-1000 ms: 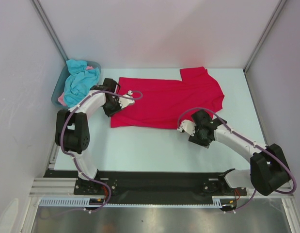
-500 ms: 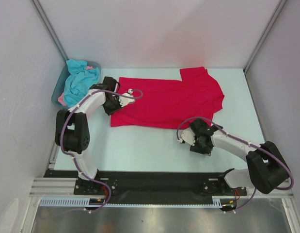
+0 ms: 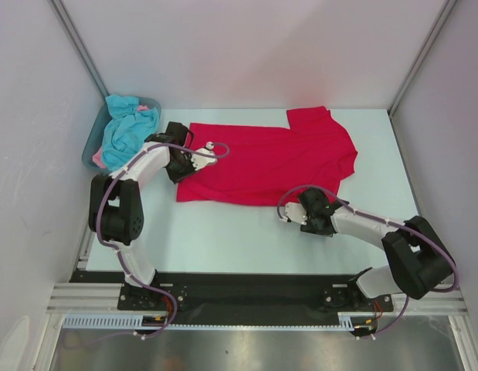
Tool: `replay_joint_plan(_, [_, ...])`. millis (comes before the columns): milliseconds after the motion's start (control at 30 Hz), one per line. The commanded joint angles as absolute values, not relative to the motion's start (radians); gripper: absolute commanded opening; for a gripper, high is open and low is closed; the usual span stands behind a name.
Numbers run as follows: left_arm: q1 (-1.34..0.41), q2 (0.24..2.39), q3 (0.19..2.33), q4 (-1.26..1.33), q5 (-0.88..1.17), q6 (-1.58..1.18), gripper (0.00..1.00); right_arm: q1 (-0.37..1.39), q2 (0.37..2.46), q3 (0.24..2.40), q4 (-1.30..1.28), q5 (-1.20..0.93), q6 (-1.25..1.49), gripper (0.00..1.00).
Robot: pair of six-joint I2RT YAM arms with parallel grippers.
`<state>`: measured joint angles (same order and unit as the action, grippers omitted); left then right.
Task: Fold and stack the t-shirts
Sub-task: Fold the tshirt
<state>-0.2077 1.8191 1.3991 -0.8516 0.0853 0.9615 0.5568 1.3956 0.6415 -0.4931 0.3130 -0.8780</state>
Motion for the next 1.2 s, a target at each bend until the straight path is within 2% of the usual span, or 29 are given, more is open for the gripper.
replay_joint_plan(0, [-0.218, 1.781, 1.425, -0.857, 0.106, 0.963, 0.00, 0.555, 1.443, 0.604, -0.368, 0.287, -0.907, 0.51])
replay_joint_plan(133, [-0.218, 1.776, 1.425, -0.857, 0.100, 0.965, 0.00, 0.554, 1.454, 0.595, -0.353, 0.279, -0.911, 0.40])
replay_joint_plan(167, [-0.219, 1.775, 1.424, -0.857, 0.098, 0.966, 0.00, 0.554, 1.459, 0.594, -0.353, 0.276, -0.910, 0.33])
replay_joint_plan(267, [-0.218, 1.772, 1.424, -0.857, 0.098, 0.966, 0.00, 0.554, 1.456, 0.588, -0.359, 0.273, -0.900, 0.29])
replay_joint_plan(433, [-0.218, 1.773, 1.424, -0.857, 0.095, 0.966, 0.00, 0.554, 1.440, 0.583, -0.382, 0.271, -0.894, 0.13])
replay_joint_plan(467, [-0.218, 1.773, 1.425, -0.857, 0.098, 0.969, 0.00, 0.554, 1.437, 0.583, -0.385, 0.276, -0.897, 0.07])
replay_joint_plan(567, [-0.218, 1.775, 1.430, -0.857, 0.098, 0.969, 0.00, 0.555, 1.430, 0.586, -0.374, 0.311, -0.913, 0.00])
replay_joint_plan(800, [-0.218, 1.749, 1.408, -0.822, 0.094, 0.942, 0.00, 0.499, 1.431, 0.679, -0.267, 0.443, -0.974, 0.00])
replay_joint_plan(1167, [-0.210, 1.695, 1.411, -0.795, 0.057, 0.943, 0.00, 0.277, 1.485, 0.879, -0.089, 0.532, -1.100, 0.00])
